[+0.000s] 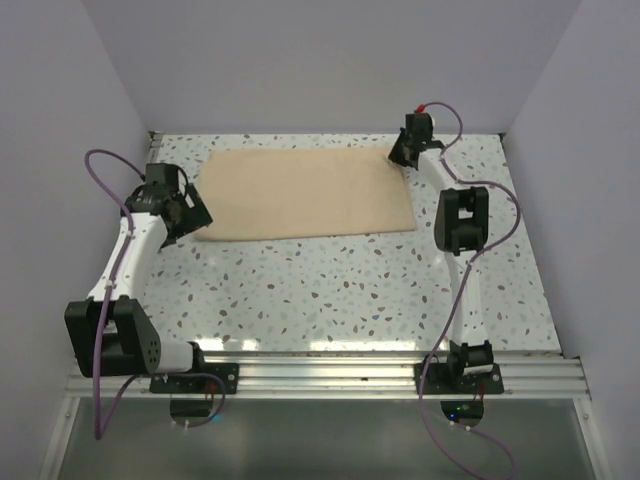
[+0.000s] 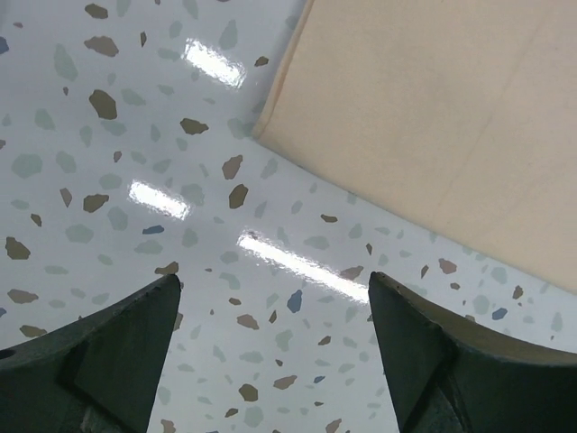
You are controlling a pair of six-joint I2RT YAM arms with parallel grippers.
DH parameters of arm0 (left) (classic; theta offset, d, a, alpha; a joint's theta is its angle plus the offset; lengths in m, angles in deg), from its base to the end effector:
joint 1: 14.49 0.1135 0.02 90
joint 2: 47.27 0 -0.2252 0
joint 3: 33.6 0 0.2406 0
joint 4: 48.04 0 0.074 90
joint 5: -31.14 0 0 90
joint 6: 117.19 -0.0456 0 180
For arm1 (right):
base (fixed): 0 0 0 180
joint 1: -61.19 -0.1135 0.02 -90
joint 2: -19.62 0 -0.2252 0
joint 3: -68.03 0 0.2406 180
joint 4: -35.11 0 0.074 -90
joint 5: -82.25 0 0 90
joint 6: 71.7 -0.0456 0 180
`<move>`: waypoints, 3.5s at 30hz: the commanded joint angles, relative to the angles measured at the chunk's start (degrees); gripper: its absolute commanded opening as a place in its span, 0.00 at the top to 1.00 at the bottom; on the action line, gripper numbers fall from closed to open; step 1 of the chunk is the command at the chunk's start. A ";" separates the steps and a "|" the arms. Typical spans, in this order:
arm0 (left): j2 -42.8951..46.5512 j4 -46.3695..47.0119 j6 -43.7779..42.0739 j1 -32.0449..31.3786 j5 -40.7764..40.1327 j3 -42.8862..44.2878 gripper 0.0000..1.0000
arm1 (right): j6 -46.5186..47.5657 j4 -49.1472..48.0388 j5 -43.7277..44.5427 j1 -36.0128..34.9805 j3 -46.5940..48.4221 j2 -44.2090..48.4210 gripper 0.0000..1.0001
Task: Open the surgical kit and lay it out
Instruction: Open the surgical kit at the center of the board, then move the surgical kit at the center of the board.
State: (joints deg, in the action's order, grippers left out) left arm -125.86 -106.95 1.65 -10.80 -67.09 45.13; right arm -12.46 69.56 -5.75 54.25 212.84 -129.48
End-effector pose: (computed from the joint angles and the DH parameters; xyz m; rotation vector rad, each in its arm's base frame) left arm 0.2768 0.0244 0.2330 -0.7722 2.4617 0.0242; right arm 0.5426 0.0644 0.1363 0.4861 2.2127 0.3137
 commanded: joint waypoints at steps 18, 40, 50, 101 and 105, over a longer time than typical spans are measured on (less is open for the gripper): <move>14.51 0.27 2.18 -0.69 0.59 0.29 0.13 | -2.27 10.64 -7.88 -16.08 -67.41 78.79 1.00; 21.54 -5.90 10.27 -0.69 0.66 4.19 0.13 | -4.83 62.78 -7.63 -16.61 -77.56 120.98 0.02; 4.19 7.80 -0.52 -0.61 10.85 -1.19 0.12 | -4.14 40.58 -6.67 -16.53 -71.50 95.78 0.02; -55.71 9.75 -2.56 0.71 17.02 46.26 1.00 | 1.06 33.60 2.40 1.58 2.25 -0.31 1.00; -58.34 8.08 -1.95 0.71 14.21 54.08 1.00 | -0.52 33.25 1.17 2.28 8.58 -2.69 1.00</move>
State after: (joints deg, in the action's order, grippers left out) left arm -182.71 -98.90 -1.63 -10.13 -50.15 93.11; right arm -11.39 107.24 -2.34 56.17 218.32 -127.32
